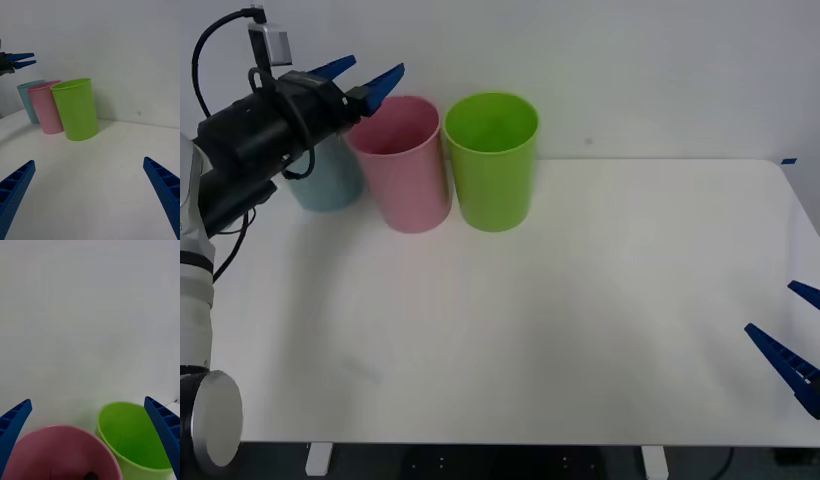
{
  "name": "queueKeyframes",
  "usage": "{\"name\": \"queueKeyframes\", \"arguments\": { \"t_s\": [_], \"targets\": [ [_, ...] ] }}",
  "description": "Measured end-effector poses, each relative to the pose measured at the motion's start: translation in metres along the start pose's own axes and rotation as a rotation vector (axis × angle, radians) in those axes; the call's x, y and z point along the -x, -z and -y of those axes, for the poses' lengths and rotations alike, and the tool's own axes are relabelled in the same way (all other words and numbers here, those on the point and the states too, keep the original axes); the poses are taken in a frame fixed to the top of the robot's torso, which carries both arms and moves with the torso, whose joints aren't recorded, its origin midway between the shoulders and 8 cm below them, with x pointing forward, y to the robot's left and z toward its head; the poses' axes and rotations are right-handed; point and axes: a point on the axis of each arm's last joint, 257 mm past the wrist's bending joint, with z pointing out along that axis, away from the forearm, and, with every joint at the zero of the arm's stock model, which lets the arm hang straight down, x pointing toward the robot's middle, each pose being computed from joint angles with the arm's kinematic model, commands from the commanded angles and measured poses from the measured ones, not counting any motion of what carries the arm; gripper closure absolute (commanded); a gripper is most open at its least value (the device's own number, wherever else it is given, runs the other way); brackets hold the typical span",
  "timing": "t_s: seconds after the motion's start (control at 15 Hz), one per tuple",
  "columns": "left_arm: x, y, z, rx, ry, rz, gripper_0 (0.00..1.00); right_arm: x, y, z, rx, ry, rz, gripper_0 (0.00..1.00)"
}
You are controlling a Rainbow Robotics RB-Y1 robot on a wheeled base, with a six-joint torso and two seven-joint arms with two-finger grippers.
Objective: Grasp the object on the table and drop it into the matching bin: aluminum can to the light blue bin, PET bottle to the pink bin.
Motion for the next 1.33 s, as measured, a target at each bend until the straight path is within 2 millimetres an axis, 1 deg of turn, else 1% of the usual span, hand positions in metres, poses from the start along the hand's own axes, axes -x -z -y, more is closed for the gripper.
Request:
{"name": "queueKeyframes", "arguments": {
  "t_s": [0.27, 0.6, 0.8, 1.13, 1.33],
  "targets": [
    [-0.005, 0.026, -0.005, -0.024, 0.019, 0.0, 0.0, 0.0, 0.0, 0.0, 0.0, 0.0, 0.0, 0.0],
    [-0.01, 0.072, -0.013, -0.029, 0.021, 0.01, 0.0, 0.0, 0.0, 0.0, 0.0, 0.0, 0.0, 0.0],
    [-0.016, 0.106, -0.015, -0.011, 0.018, 0.021, 0.0, 0.0, 0.0, 0.0, 0.0, 0.0, 0.0, 0.0],
    [-0.028, 0.167, -0.02, 0.012, -0.011, 0.002, 0.0, 0.0, 0.0, 0.0, 0.0, 0.0, 0.0, 0.0],
    [-0.038, 0.198, -0.024, 0.02, -0.052, -0.025, 0.0, 0.0, 0.0, 0.0, 0.0, 0.0, 0.0, 0.0]
  ]
}}
